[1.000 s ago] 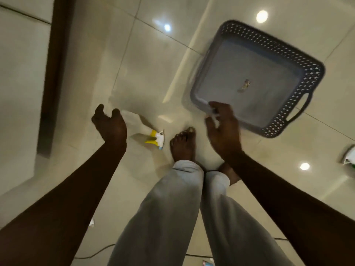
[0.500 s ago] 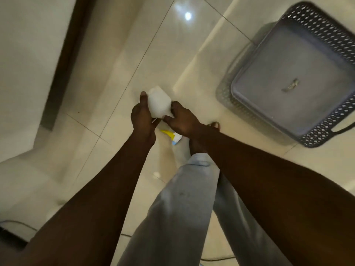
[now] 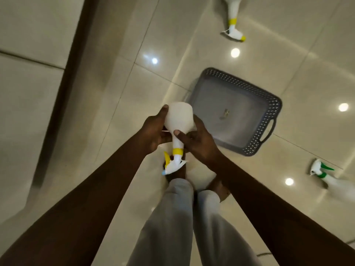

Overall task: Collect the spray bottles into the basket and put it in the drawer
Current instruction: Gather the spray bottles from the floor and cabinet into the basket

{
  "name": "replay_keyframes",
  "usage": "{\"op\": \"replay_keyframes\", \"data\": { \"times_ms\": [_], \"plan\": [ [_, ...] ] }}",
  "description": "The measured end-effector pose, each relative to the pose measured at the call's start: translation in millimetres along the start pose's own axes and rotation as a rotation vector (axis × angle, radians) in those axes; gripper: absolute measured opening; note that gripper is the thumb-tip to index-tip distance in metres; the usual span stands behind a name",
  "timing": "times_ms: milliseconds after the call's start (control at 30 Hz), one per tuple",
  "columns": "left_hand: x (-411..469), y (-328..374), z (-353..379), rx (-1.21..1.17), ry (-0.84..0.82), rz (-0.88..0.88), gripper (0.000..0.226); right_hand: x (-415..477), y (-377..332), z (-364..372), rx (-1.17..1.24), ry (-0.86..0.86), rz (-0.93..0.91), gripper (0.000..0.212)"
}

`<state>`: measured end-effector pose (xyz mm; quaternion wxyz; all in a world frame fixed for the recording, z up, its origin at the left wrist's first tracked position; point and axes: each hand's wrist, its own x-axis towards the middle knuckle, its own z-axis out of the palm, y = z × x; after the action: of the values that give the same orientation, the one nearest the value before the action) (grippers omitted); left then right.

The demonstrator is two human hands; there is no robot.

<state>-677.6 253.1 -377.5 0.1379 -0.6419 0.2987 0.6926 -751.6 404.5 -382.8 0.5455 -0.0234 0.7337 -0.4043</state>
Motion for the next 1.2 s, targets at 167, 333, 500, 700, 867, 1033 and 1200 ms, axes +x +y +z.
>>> {"op": "replay_keyframes", "data": {
  "times_ms": [167, 333, 500, 700, 867, 1033, 1200],
  "plan": [
    [7.0, 29.1, 58.5, 0.115, -0.127, 0.014, 0.050, 15.2, -19.8, -60.3, 0.361, 0.115, 0.233, 0.054],
    [36.0, 39.9, 100.7, 0.197, -0.146, 0.016, 0.044, 51.1, -26.6, -100.0, 0.676, 0.120, 0.396, 0.043],
    [68.1, 41.6, 117.7, 0.125, -0.101, 0.079, 0.020, 100.4, -31.1, -116.7, 0.813, 0.080, 0.491, 0.019],
    [99.6, -23.0, 109.6, 0.194, 0.335, -0.054, 0.048, 134.3, -27.8, -116.4, 0.732, 0.085, 0.540, 0.025],
    [53.2, -120.5, 61.6, 0.496, 0.297, 0.052, 0.055, 148.0, -29.5, -108.5, 0.729, 0.093, 0.534, 0.027],
    [30.4, -148.9, 76.7, 0.704, 0.370, 0.090, 0.052, 148.2, -34.6, -106.9, 0.732, 0.107, 0.532, 0.032],
    [-3.8, -147.8, 70.0, 0.745, 0.160, 0.135, 0.025, 108.6, -33.8, -116.6, 0.833, 0.076, 0.553, 0.055]
  ]
}}
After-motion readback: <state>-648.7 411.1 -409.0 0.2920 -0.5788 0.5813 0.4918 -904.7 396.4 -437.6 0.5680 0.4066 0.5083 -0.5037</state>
